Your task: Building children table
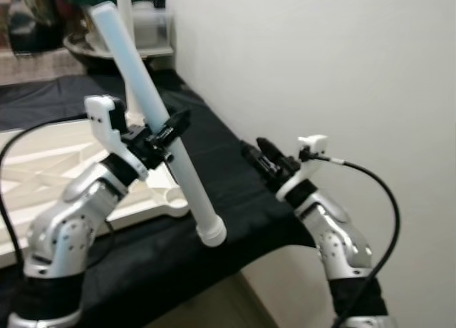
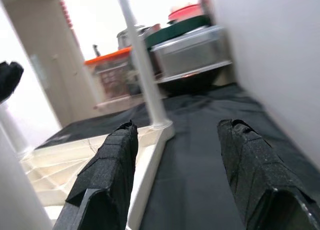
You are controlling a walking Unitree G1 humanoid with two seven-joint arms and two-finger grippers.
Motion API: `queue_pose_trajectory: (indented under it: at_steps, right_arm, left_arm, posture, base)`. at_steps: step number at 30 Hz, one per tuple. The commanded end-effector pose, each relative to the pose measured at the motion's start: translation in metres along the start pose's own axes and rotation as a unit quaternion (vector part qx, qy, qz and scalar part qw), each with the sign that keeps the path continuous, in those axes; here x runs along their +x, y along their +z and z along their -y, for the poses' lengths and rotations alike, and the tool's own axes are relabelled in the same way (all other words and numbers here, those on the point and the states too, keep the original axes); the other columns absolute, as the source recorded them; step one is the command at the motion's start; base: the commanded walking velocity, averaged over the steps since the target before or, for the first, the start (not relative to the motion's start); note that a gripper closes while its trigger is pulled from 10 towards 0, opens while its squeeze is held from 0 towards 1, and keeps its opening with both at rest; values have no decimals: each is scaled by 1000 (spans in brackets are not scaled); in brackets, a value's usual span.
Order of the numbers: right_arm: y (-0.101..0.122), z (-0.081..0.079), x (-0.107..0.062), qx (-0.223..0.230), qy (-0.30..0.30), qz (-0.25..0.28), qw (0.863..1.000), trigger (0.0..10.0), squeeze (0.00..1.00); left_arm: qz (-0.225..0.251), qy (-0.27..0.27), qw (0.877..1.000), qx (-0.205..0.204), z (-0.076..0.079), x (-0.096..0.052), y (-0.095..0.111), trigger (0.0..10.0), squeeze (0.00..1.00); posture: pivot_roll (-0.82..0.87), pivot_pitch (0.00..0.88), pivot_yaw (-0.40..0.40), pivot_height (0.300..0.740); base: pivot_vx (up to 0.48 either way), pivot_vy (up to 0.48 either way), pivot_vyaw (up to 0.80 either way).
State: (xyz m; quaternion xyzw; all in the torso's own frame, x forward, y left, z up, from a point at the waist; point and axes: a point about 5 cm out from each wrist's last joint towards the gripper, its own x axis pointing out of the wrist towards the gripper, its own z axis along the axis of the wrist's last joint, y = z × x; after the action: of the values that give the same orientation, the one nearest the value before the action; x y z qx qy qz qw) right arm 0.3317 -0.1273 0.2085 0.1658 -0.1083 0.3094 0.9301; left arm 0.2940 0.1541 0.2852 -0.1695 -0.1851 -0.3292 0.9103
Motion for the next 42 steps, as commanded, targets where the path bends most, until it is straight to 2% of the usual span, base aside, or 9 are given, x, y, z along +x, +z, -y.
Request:
queue_pose_trajectory:
  at_steps: [1,6,7,8,9,14,15,27,42]
  right_arm:
    - [3,5,-3,-9,-9,3,1000,10000,0]
    - [7,9,-3,-13,17,-10,1000,10000,106]
    - [8,10,-3,-10,25,-10,1000,10000,667]
    - [8,10,-3,-10,25,-10,1000,10000,667]
    - [9,10,-4,-6,42,-17,999,10000,1000]
    - [13,14,-7,-14,88,-54,995,10000,918]
    - [15,16,-9,-22,109,-71,991,10000,0]
    - [24,8,-5,9,212,-118,970,10000,0]
    - [3,-5,25,-10,192,-151,970,10000,0]
  left_arm:
    - [-11,-10,1000,-1,3,1,-7,10000,0]
    - [-26,-35,999,16,3,6,-8,10000,0]
    - [-29,-39,999,20,3,7,-7,10000,0]
    - [-29,-39,999,20,3,7,-7,10000,0]
    - [-30,-47,998,22,2,9,-7,10000,0]
    - [-40,-64,996,42,-2,15,-5,10000,0]
    - [-44,-71,995,46,-3,18,-5,10000,0]
    - [-47,-123,990,47,-3,42,-7,10000,0]
    - [-37,-193,980,35,18,79,-11,10000,0]
  posture:
    - [93,66,-65,740]
    - [97,63,-68,740]
    - [97,63,-68,740]
    - [97,63,-68,740]
    - [98,61,-69,740]
    - [94,58,-70,740]
    - [94,57,-71,740]
    - [94,62,-71,740]
    - [92,75,-58,740]
  base:
    - [0,0,0]
    - [0,0,0]
    - [0,0,0]
    - [0,0,0]
    - [0,0,0]
    - [0,0,0]
    - [0,0,0]
    - [0,0,0]
    - [0,0,0]
